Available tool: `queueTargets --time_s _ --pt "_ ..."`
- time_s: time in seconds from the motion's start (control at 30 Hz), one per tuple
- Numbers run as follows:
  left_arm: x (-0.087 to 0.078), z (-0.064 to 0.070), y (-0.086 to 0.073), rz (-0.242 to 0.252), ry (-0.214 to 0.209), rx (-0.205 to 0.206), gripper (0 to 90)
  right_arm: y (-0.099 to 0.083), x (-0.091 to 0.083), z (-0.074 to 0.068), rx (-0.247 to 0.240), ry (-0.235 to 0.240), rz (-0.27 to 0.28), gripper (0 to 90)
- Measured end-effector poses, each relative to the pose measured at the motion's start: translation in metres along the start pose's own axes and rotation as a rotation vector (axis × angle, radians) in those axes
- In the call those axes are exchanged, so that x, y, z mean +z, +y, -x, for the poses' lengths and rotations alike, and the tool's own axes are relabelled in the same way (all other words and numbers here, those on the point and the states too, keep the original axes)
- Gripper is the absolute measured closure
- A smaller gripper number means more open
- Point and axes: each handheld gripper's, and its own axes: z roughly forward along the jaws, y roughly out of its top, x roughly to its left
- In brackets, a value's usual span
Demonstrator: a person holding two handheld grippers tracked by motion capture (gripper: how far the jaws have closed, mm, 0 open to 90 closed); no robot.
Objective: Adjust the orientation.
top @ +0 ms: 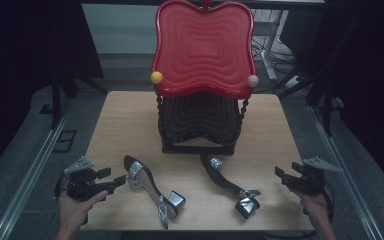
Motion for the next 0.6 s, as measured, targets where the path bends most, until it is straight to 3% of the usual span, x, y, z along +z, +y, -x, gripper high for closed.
queueTargets --time_s 0.17,0.2,0.27,0.4,0.53,0.6 --pt "0.000 0.001 -0.002 -0.004 0.026 0.009 37.0 0.000 0.004 -0.001 -0.004 0.033 -0.002 26.7" --pt "-0.001 0.002 -0.004 -0.001 0.032 0.008 48.8 -0.002 0.004 -0.001 -0.012 0.028 -0.006 26.7" --pt "-0.002 0.003 -0.005 0.004 0.033 0.008 62.9 -0.002 0.003 0.000 -0.006 0.028 -0.010 27.0" --pt "-0.013 0.010 -0.018 0.007 0.023 0.009 81.2 -0.002 0.000 0.004 0.028 0.031 0.006 27.9" --pt "-0.008 0.018 -0.024 -0.020 0.049 0.034 88.3 -0.003 0.002 0.007 0.030 0.031 -0.001 29.5" --pt "0.003 0.023 -0.019 -0.034 0.016 0.027 89.6 -0.002 0.004 0.007 0.033 0.034 -0.005 30.2"
